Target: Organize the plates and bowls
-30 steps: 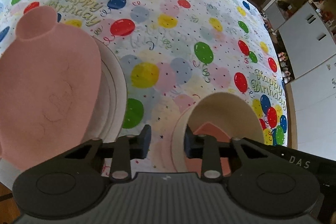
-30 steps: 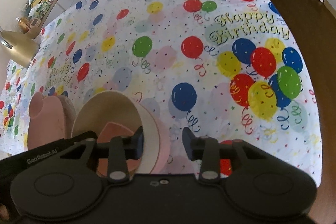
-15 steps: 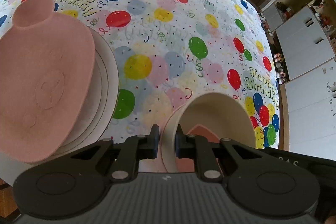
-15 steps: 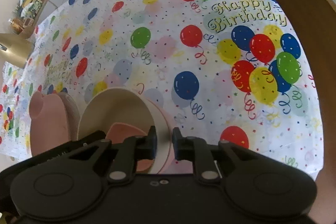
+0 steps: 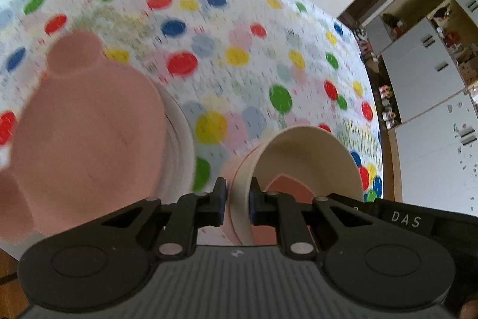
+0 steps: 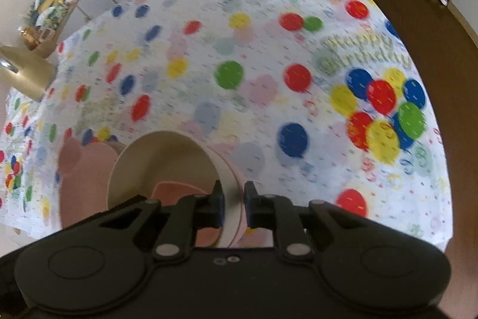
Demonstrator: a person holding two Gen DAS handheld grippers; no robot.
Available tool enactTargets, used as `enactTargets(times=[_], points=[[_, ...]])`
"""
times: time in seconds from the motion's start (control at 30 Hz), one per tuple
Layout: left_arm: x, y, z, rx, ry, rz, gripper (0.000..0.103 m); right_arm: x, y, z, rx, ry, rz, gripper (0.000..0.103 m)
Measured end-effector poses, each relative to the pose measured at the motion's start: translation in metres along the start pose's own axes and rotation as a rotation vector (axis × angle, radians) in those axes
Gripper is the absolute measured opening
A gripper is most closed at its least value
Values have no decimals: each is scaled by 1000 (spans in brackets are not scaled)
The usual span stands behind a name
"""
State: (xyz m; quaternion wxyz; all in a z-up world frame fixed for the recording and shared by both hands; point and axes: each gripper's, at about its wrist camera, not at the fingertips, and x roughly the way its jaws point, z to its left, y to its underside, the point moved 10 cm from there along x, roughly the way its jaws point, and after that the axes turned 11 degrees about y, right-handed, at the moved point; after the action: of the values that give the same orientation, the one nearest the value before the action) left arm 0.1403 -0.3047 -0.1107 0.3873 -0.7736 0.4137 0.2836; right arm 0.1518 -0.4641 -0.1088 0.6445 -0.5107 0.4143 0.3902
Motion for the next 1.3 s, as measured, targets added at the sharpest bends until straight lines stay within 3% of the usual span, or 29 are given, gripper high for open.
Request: enactTargets(times=[0.27,0.63,0.87,1.3], points=[[-37,-42,35,2,-28,-63,14,-6,-12,64,-36,-46,-17,12],[-62,-60,96,-34,-75,-66,14,12,0,132,-100,-68,22,12],[-56,-54,123,-58,-92,-24,14,29,13,149,-124,-41,55,12],[-46,-51,136,-64,-102,0,14,44,18,154,-128,-30,86,12]])
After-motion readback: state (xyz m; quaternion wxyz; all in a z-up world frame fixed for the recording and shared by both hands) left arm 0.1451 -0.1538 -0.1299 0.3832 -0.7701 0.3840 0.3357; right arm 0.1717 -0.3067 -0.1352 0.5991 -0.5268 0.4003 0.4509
